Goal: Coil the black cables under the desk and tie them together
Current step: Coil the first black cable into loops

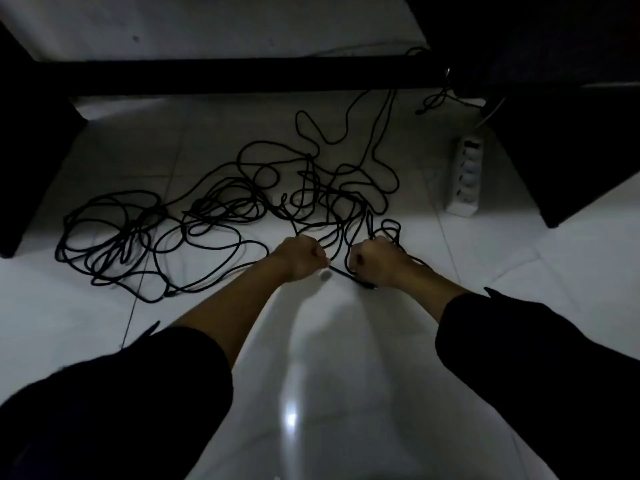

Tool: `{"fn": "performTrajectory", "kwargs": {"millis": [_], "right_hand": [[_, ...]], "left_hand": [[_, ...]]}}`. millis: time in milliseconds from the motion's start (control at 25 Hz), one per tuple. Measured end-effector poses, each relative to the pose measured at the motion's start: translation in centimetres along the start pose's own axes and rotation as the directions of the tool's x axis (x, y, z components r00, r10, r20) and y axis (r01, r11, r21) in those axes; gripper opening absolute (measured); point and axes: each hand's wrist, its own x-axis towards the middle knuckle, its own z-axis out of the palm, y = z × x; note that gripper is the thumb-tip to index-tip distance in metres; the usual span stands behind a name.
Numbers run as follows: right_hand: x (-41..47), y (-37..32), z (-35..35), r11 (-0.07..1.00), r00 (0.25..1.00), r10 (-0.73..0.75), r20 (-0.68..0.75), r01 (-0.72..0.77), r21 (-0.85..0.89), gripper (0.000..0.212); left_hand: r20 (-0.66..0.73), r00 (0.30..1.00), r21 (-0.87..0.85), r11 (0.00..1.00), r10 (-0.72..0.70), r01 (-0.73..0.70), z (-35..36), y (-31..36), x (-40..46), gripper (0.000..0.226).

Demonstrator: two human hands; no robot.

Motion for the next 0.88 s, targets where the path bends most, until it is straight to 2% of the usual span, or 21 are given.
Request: {"fn": "performTrajectory", "kwargs": {"millis": [80,160,240,360,480,600,720,880], "right_hand": [[0.1,0.2,0.3,0.996,0.996,0.031,-0.079,-0.038,-0.080,0.020],[-0.6,0.1,0.9,0.992,0.996,0.015,-0.093,-0.027,-0.122,0.018],[-1.4,-0.1,1.9,0.991,0.996,-0.014,-0.089,0.002,-0.135,0.020],[-1.9,0.0,3.3,0.993,0.988,-0.020,-0.154,0.002,-0.117,0.024],[-2.0,0.1,3.8,0.997,0.981,0.028,-0.194,-0.012,0.081,0.017],[-2.7,-0.2,3.7,0.960,0.967,0.027,-0.252,0.045,0.275,0.011],[-3.1,-1.0,2.8,0.926,0.945,-0.007,-0.327,0.130,0.355,0.010],[-3.6,-2.3,0.5,0.871,0.956,-0.013,-0.293,0.155,0.466,0.010]], "left_hand": [[-0.022,0.999,-0.036,0.999,-0.032,0.032,0.4,-0.6,0.5,0.025],[-0.008,0.998,-0.005,0.998,-0.062,0.062,1.1,-1.1,0.3,0.028],[0.026,0.996,-0.015,0.996,-0.082,0.083,1.9,-1.1,0.4,0.029],[0.026,0.991,-0.121,0.983,-0.134,0.136,2.9,-1.2,0.8,0.026],[0.029,0.977,-0.256,0.943,-0.211,0.212,3.7,-0.6,1.0,0.023],[0.044,0.965,-0.517,0.821,-0.257,0.242,4.3,0.3,0.3,0.029],[-0.012,0.964,-0.674,0.714,-0.265,0.188,4.0,1.4,-0.5,0.033],[-0.106,0.964,-0.760,0.645,-0.243,0.079,2.4,2.4,-1.6,0.013]]}}
